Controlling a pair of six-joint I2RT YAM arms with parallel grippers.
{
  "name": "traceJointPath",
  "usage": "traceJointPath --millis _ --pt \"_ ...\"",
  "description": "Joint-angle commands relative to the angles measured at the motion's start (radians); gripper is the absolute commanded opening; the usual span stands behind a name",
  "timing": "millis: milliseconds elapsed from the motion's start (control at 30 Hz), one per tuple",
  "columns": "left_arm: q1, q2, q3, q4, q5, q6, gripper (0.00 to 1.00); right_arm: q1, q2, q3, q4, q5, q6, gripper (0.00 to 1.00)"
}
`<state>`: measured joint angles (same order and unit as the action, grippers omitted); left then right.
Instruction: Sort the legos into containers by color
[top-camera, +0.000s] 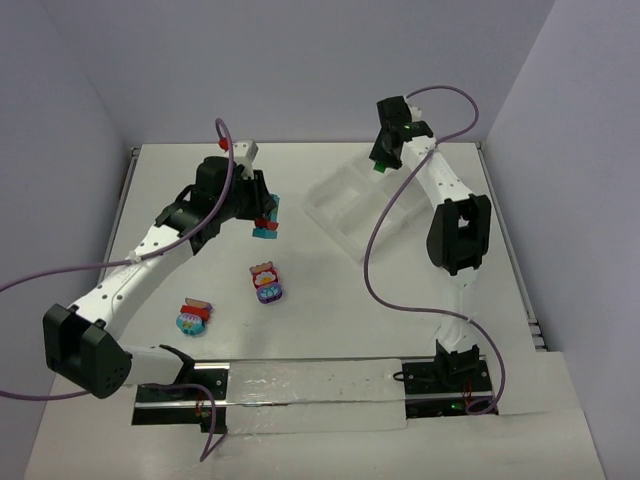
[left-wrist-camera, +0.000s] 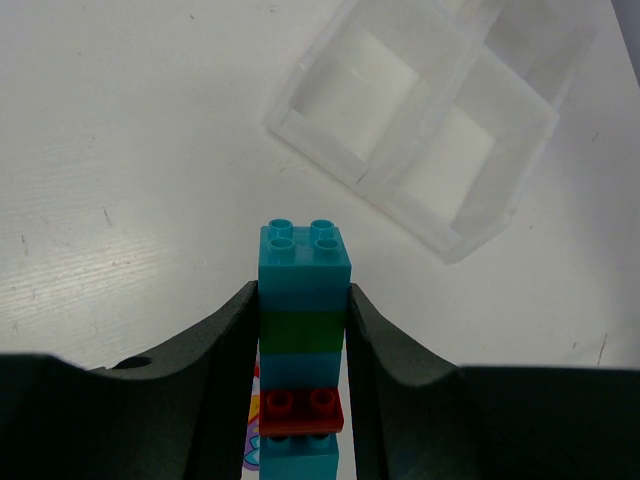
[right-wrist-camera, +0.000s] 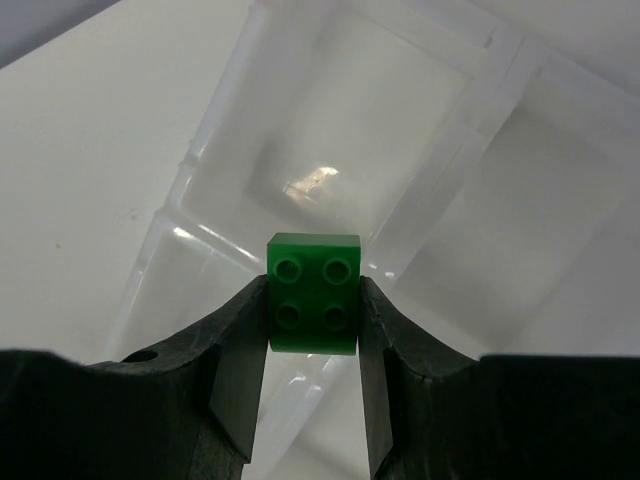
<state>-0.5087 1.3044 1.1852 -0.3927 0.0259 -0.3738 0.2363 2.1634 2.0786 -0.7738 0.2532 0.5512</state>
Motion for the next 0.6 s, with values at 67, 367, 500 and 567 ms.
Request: traceJointPath --millis 67,367,500,567 --pt "0.001 0.032 0.060 0.061 0.007 -0.017 0.00 -0.028 0.067 0.089 0.047 0.035 0.006 0.08" --pt "0.001 0.014 0.032 0.110 -0.010 -0.034 0.00 -0.029 0.187 0.235 0.041 0.060 -0.026 0.25" --pt "0.001 -0.016 0.016 0.137 0.003 -0.015 0.00 -0.036 0.215 0.265 0.059 0.025 -0.017 0.44" --pt "0.002 -0.009 0.021 0.119 -0.005 -0.009 0.00 -0.038 0.224 0.265 0.081 -0.013 -0.004 0.60"
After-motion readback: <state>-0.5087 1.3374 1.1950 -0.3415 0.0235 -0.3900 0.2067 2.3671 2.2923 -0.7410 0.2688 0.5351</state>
